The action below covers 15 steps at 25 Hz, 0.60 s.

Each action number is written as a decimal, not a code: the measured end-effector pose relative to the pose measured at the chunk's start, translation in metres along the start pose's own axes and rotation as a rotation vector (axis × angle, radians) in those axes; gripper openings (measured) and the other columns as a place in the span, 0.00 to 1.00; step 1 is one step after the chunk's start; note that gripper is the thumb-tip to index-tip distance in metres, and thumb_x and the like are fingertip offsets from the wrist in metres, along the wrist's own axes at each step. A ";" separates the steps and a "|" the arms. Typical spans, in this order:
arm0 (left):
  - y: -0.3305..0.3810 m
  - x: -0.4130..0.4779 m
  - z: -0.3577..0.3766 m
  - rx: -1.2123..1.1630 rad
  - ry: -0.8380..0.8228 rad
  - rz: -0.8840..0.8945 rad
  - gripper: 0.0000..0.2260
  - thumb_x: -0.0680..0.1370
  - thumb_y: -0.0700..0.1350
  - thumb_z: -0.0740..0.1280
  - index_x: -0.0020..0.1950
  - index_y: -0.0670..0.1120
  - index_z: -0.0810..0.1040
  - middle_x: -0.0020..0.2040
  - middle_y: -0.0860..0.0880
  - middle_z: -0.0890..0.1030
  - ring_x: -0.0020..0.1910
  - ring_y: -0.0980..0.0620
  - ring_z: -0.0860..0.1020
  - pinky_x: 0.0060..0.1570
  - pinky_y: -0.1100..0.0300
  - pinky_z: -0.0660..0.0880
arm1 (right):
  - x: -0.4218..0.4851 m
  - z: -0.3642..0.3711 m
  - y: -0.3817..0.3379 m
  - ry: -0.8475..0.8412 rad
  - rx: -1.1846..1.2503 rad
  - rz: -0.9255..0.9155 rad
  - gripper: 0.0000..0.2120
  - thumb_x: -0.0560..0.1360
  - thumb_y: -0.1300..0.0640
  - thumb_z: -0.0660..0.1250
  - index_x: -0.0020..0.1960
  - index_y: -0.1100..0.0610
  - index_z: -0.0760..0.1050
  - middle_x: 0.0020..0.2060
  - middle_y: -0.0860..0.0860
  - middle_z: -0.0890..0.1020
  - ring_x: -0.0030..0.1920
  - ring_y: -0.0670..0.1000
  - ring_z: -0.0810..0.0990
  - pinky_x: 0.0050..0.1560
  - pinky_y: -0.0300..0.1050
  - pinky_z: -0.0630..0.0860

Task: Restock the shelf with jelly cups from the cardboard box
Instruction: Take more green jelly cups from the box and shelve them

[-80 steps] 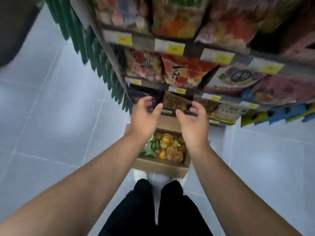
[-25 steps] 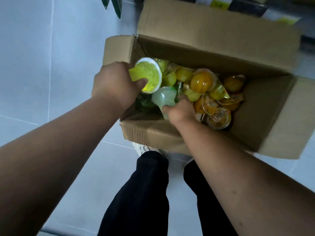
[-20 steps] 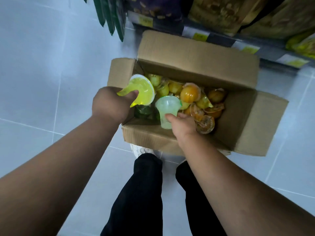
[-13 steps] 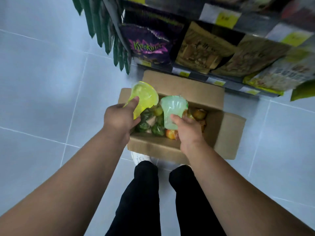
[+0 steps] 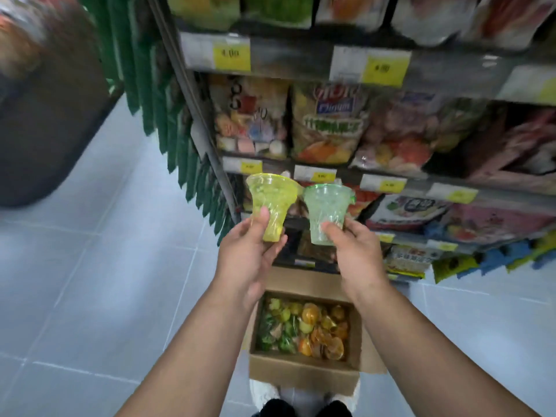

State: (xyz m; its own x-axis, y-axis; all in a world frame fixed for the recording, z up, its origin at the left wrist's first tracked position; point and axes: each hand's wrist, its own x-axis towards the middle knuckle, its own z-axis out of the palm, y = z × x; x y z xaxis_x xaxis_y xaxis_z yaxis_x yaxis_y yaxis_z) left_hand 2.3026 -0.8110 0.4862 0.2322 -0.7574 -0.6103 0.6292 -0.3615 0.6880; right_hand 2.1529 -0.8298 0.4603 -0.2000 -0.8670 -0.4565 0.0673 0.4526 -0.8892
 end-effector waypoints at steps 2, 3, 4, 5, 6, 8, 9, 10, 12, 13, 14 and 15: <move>0.038 -0.022 0.024 -0.002 -0.091 0.048 0.07 0.79 0.44 0.67 0.52 0.42 0.79 0.44 0.46 0.85 0.48 0.47 0.81 0.50 0.55 0.79 | -0.017 0.003 -0.049 0.016 0.057 -0.074 0.12 0.74 0.54 0.72 0.57 0.52 0.80 0.50 0.48 0.86 0.49 0.48 0.84 0.53 0.46 0.77; 0.056 -0.032 0.035 -0.005 -0.133 0.076 0.08 0.78 0.44 0.67 0.53 0.42 0.79 0.46 0.46 0.85 0.49 0.47 0.81 0.49 0.55 0.79 | -0.026 0.005 -0.074 0.008 0.089 -0.123 0.14 0.72 0.52 0.72 0.57 0.51 0.80 0.50 0.47 0.86 0.50 0.49 0.84 0.56 0.49 0.78; 0.072 -0.042 0.046 -0.006 -0.169 0.100 0.09 0.78 0.44 0.67 0.55 0.41 0.79 0.48 0.45 0.84 0.50 0.47 0.81 0.48 0.55 0.80 | -0.034 0.005 -0.097 -0.003 0.116 -0.169 0.16 0.70 0.50 0.73 0.57 0.51 0.80 0.50 0.47 0.86 0.51 0.49 0.84 0.58 0.52 0.78; 0.086 -0.053 0.056 -0.013 -0.199 0.125 0.12 0.77 0.44 0.68 0.57 0.40 0.79 0.50 0.44 0.84 0.51 0.47 0.81 0.47 0.55 0.80 | -0.042 0.005 -0.118 -0.006 0.147 -0.205 0.19 0.68 0.48 0.74 0.58 0.50 0.80 0.50 0.47 0.86 0.52 0.50 0.84 0.59 0.55 0.78; 0.098 -0.063 0.064 -0.021 -0.231 0.140 0.15 0.76 0.44 0.69 0.59 0.39 0.78 0.52 0.43 0.84 0.51 0.47 0.81 0.47 0.55 0.81 | -0.050 0.004 -0.136 0.009 0.171 -0.237 0.23 0.65 0.45 0.74 0.59 0.49 0.79 0.51 0.47 0.86 0.53 0.50 0.84 0.59 0.57 0.77; 0.117 -0.082 0.078 -0.028 -0.308 0.161 0.21 0.72 0.46 0.71 0.62 0.38 0.77 0.52 0.43 0.84 0.51 0.47 0.81 0.48 0.55 0.81 | -0.066 0.001 -0.166 0.028 0.205 -0.312 0.24 0.64 0.44 0.74 0.59 0.48 0.79 0.51 0.46 0.86 0.53 0.49 0.84 0.60 0.57 0.77; 0.126 -0.091 0.082 -0.026 -0.348 0.169 0.23 0.71 0.47 0.71 0.63 0.38 0.77 0.51 0.42 0.84 0.50 0.47 0.81 0.48 0.55 0.81 | -0.072 -0.002 -0.177 0.029 0.217 -0.357 0.19 0.68 0.47 0.74 0.58 0.49 0.79 0.50 0.46 0.86 0.53 0.48 0.84 0.60 0.57 0.77; 0.136 -0.100 0.088 -0.023 -0.400 0.179 0.24 0.70 0.47 0.71 0.63 0.37 0.76 0.51 0.42 0.84 0.50 0.46 0.81 0.49 0.54 0.81 | -0.080 -0.005 -0.191 0.036 0.229 -0.405 0.15 0.71 0.51 0.73 0.58 0.50 0.79 0.50 0.45 0.86 0.52 0.47 0.84 0.60 0.55 0.77; 0.150 -0.116 0.100 0.002 -0.487 0.212 0.23 0.70 0.45 0.71 0.63 0.38 0.76 0.51 0.42 0.84 0.49 0.46 0.82 0.50 0.52 0.81 | -0.095 -0.013 -0.211 0.062 0.249 -0.474 0.13 0.73 0.55 0.72 0.58 0.51 0.79 0.49 0.45 0.86 0.52 0.46 0.84 0.60 0.52 0.77; 0.157 -0.125 0.106 0.015 -0.519 0.224 0.22 0.70 0.45 0.71 0.62 0.38 0.76 0.51 0.42 0.84 0.49 0.46 0.82 0.52 0.51 0.81 | -0.101 -0.018 -0.219 0.071 0.262 -0.505 0.13 0.73 0.55 0.72 0.58 0.51 0.79 0.49 0.45 0.86 0.51 0.46 0.84 0.60 0.52 0.77; 0.163 -0.132 0.111 0.027 -0.547 0.230 0.22 0.70 0.44 0.71 0.62 0.38 0.76 0.52 0.42 0.84 0.49 0.46 0.82 0.53 0.50 0.80 | -0.106 -0.022 -0.228 0.073 0.275 -0.530 0.13 0.73 0.55 0.72 0.58 0.51 0.79 0.49 0.45 0.86 0.52 0.47 0.84 0.59 0.53 0.77; 0.168 -0.139 0.116 0.040 -0.568 0.233 0.22 0.69 0.44 0.71 0.62 0.39 0.77 0.52 0.42 0.85 0.50 0.46 0.82 0.54 0.50 0.79 | -0.111 -0.027 -0.236 0.071 0.294 -0.551 0.14 0.73 0.55 0.73 0.58 0.51 0.79 0.50 0.46 0.86 0.52 0.48 0.84 0.59 0.54 0.77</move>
State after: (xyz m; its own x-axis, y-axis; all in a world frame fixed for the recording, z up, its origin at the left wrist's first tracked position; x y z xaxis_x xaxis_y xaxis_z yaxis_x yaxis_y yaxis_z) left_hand 2.2899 -0.8300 0.7326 -0.0783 -0.9864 -0.1447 0.5786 -0.1632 0.7991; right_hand 2.1330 -0.8352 0.7217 -0.3459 -0.9360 0.0657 0.1999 -0.1419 -0.9695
